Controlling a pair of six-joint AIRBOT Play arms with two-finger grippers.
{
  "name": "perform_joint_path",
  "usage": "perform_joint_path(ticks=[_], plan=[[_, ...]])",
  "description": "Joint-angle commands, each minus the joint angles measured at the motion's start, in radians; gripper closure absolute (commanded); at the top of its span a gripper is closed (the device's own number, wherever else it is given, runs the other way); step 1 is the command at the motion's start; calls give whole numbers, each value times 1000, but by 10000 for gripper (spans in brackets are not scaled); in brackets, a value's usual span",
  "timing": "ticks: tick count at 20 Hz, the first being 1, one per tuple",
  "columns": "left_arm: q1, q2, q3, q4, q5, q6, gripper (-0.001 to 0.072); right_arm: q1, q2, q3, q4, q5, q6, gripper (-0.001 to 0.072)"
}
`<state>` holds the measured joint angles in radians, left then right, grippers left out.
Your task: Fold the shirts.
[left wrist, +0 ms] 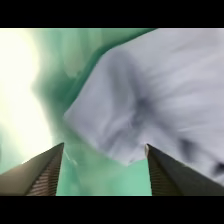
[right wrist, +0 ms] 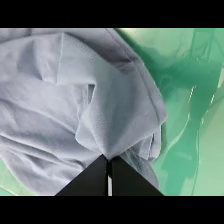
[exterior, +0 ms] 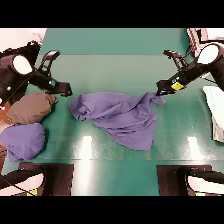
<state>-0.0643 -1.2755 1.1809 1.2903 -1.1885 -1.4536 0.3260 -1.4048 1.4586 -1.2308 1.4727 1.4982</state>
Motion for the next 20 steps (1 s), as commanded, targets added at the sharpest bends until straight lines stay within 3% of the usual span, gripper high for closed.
perform_joint_path(ticks=[1,6,10,12,13,14,15,20], plan=[[88,0,-188,-82,88,-12,109,0,5,0,0,-35,1,698],[87,0,-342,-259,323,-5,110,0,5,0,0,-42,1,698],[85,-5,-349,-360,389,42,113,0,5,0,0,-40,1,698],[85,-5,-349,-365,402,40,484,0,5,0,0,-40,1,698],[85,-4,-349,-364,405,40,572,0,5,0,0,-40,1,698],[85,-4,-348,-364,409,40,592,0,5,0,0,-40,1,698],[87,-4,-342,-362,405,40,676,0,5,0,-1,-40,0,698],[154,112,-86,-346,292,49,682,-42,37,132,-3,12,-34,698]])
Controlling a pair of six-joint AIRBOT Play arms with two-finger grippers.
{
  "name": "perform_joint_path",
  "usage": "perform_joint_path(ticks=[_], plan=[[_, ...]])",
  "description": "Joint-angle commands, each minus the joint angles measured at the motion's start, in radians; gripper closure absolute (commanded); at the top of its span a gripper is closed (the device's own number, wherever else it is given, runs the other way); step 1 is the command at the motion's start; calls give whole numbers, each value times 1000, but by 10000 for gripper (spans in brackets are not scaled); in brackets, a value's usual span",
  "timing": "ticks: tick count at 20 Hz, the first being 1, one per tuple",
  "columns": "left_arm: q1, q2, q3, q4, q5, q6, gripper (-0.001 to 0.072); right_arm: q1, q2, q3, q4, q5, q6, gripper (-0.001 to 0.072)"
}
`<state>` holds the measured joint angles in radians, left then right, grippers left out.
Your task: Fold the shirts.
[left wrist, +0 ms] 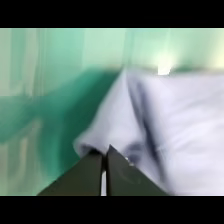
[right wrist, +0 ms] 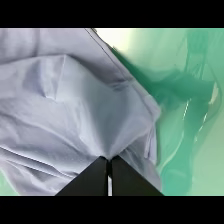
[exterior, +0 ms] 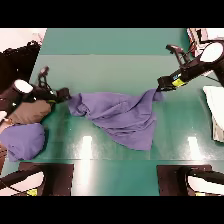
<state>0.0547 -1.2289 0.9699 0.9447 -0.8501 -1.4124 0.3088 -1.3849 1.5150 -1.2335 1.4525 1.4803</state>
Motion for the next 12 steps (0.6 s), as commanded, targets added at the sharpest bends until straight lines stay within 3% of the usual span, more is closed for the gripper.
perform_joint_path(ticks=[1,4,7,12], plan=[[60,115,197,1,-52,12,683,-46,31,133,0,36,-16,698],[116,270,429,39,-83,62,682,-120,98,322,3,40,-16,698],[121,396,625,122,-108,61,682,-187,187,458,3,42,-23,698],[121,493,870,119,-148,53,683,-288,360,588,3,-1,-34,699]])
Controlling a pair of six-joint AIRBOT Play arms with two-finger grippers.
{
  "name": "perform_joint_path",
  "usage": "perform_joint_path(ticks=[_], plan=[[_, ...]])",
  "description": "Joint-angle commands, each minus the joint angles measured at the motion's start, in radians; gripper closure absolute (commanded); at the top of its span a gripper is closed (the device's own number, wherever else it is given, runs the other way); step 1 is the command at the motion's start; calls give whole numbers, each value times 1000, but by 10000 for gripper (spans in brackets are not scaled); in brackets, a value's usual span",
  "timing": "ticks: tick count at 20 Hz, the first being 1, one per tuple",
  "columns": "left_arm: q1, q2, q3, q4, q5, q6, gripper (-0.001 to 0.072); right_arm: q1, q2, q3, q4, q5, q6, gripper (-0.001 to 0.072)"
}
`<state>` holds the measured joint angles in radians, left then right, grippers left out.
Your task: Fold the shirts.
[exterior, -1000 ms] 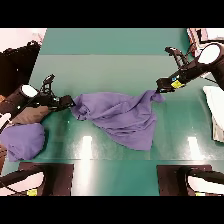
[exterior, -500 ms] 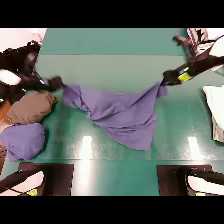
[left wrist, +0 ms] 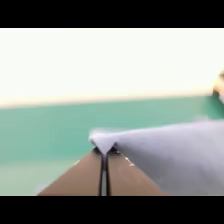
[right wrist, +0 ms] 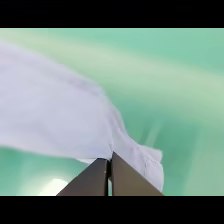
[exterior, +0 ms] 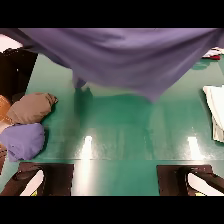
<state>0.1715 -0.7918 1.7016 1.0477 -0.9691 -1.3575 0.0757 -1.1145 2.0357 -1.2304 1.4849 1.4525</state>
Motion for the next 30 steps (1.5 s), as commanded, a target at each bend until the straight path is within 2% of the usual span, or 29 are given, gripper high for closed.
perform_joint_path(ticks=[1,5,7,11,15,18,22,25,29,30], plan=[[4,63,188,13,-39,-5,683,-76,127,59,0,-55,-7,698],[4,64,364,-36,-29,-4,683,-176,268,-32,0,-166,-7,699],[4,60,376,-33,-23,-4,684,-240,265,-3,4,-158,-6,699],[4,-15,256,-28,-81,-6,683,-268,111,110,9,13,-6,699],[-7,-188,35,-31,-189,-6,683,-143,-55,-113,1,51,-7,699],[-72,-353,-146,-29,-192,7,683,-68,-230,-232,-2,37,-7,699],[-159,-618,-242,-4,-119,77,682,-30,-463,-257,0,-90,-11,699],[-167,-770,-241,-16,31,82,682,-30,-611,-145,0,-113,-11,699],[-163,-826,-241,-12,169,82,681,-30,-735,6,0,-108,-11,698],[-162,-824,-238,-11,168,82,640,-30,-743,16,0,-116,-11,694]])
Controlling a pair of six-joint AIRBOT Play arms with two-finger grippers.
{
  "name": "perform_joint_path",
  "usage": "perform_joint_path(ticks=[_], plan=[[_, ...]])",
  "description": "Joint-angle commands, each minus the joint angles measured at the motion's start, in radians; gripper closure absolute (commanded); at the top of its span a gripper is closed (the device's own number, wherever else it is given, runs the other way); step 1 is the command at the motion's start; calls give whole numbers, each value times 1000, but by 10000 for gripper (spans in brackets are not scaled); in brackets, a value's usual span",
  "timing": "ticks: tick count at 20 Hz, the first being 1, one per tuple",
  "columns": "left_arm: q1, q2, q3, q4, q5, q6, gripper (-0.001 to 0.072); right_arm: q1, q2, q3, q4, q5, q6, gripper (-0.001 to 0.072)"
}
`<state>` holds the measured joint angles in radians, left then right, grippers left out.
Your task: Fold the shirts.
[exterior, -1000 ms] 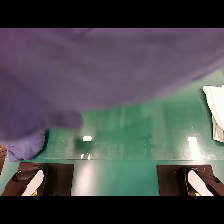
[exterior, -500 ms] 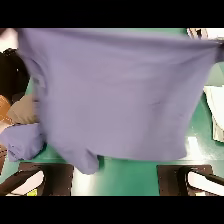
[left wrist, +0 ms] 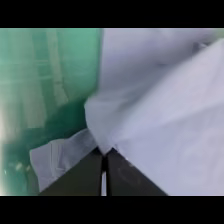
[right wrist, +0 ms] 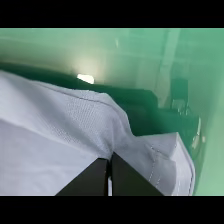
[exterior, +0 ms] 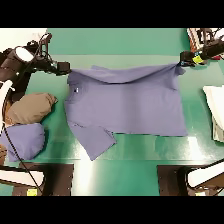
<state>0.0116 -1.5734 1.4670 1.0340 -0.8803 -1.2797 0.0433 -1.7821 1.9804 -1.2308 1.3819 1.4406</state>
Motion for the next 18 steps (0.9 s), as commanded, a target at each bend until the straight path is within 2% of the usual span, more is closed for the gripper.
perform_joint_path(ticks=[1,2,3,4,6,8,9,10,11,14,15,16,17,18], plan=[[0,-43,5,3,68,-3,331,2,-74,61,1,-28,1,540],[7,-43,18,3,40,-16,116,1,-71,51,1,-32,1,288],[23,-43,40,3,-14,-37,110,-6,-60,37,1,-21,1,232],[45,-40,68,4,-91,-57,110,-12,-42,18,1,1,1,235],[108,-6,89,5,-265,-78,111,-33,21,-55,1,47,-12,288],[156,57,41,16,-386,-74,111,-49,112,-173,6,46,-27,288],[165,99,-11,41,-415,-73,111,-58,164,-243,9,42,-27,369],[166,150,-92,72,-409,-74,110,-58,214,-309,9,42,-27,486],[166,202,-184,80,-390,-74,110,-58,267,-377,8,37,-27,498],[163,357,-521,41,-304,-75,109,-55,396,-534,10,31,-27,487],[163,394,-619,15,-280,-75,109,-55,432,-575,11,32,-27,414],[163,428,-713,-18,-257,-74,109,-56,466,-615,29,31,-27,289],[163,455,-784,-50,-238,-72,109,-58,493,-647,53,31,-27,254],[163,476,-845,-75,-214,-65,109,-61,518,-674,71,32,-27,254]])
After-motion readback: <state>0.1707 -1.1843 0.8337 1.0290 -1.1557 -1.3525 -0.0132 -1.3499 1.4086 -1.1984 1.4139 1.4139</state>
